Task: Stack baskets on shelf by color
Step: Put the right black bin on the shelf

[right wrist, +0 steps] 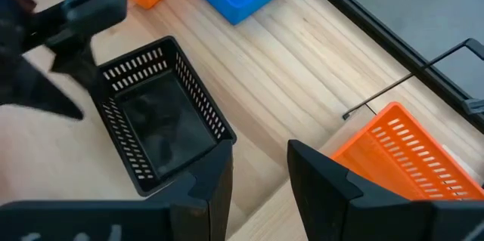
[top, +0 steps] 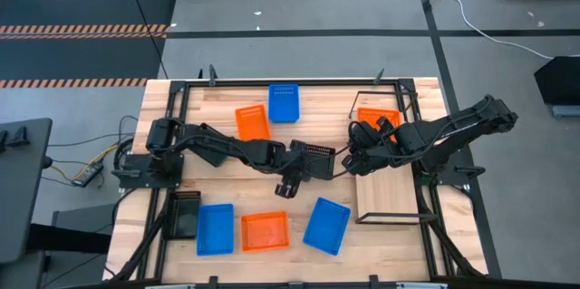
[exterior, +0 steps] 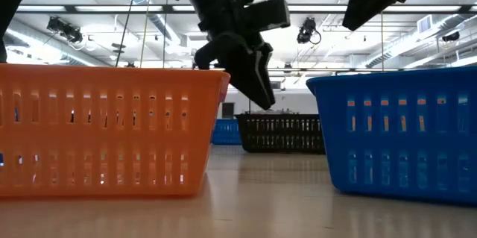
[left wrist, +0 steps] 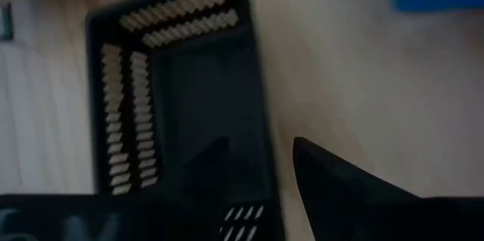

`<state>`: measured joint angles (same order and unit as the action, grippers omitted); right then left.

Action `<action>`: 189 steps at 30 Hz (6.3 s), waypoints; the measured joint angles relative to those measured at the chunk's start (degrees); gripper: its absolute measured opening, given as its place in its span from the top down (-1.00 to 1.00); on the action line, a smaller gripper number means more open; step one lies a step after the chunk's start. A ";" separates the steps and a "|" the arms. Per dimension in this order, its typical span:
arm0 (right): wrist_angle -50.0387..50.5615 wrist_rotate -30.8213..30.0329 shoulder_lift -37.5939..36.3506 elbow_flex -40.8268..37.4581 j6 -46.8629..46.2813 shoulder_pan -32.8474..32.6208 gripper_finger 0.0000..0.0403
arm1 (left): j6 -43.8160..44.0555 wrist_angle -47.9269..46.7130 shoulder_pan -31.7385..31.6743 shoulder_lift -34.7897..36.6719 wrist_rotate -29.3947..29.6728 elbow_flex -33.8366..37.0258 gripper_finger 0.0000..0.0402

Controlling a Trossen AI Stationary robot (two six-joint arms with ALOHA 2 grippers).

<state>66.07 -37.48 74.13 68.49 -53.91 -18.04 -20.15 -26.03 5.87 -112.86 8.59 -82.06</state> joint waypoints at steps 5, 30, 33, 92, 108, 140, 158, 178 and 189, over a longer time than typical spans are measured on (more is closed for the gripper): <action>0.01 -0.01 0.00 0.00 0.02 0.00 0.33 | -0.50 -1.90 -0.43 0.00 -3.84 0.00 0.20; -0.86 0.03 -0.04 0.00 -1.68 0.00 0.33 | 2.52 1.27 -4.48 -5.33 -5.65 -0.03 0.94; -0.69 0.03 -0.02 0.00 -1.68 0.00 0.33 | 3.39 2.18 -4.48 -5.33 -5.67 -0.90 0.96; 16.60 33.89 -0.13 11.82 7.38 8.22 0.33 | 9.12 32.43 -3.37 -12.59 -6.10 -10.71 0.94; 15.90 37.58 12.43 11.78 25.39 2.83 0.33 | 9.06 32.86 -3.56 -13.88 -6.06 -10.64 0.94; 15.38 27.27 12.09 11.76 25.90 0.53 0.33 | 9.45 32.70 -3.40 -13.75 -6.30 -10.71 0.95; 16.33 28.56 12.04 7.50 21.01 -1.25 0.33 | 10.59 32.56 -2.84 -13.75 -6.06 -10.71 0.96; 16.56 30.07 12.04 4.11 19.38 -2.27 0.93 | 10.41 35.31 -2.13 -13.14 -6.09 -10.71 0.67; 23.91 30.44 12.03 4.09 13.24 -7.86 0.96 | 7.44 28.38 -2.08 -6.45 -5.78 -10.80 0.49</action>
<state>89.99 -7.05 86.16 72.58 -40.67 -25.90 -12.70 2.34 3.79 -119.31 2.81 -92.86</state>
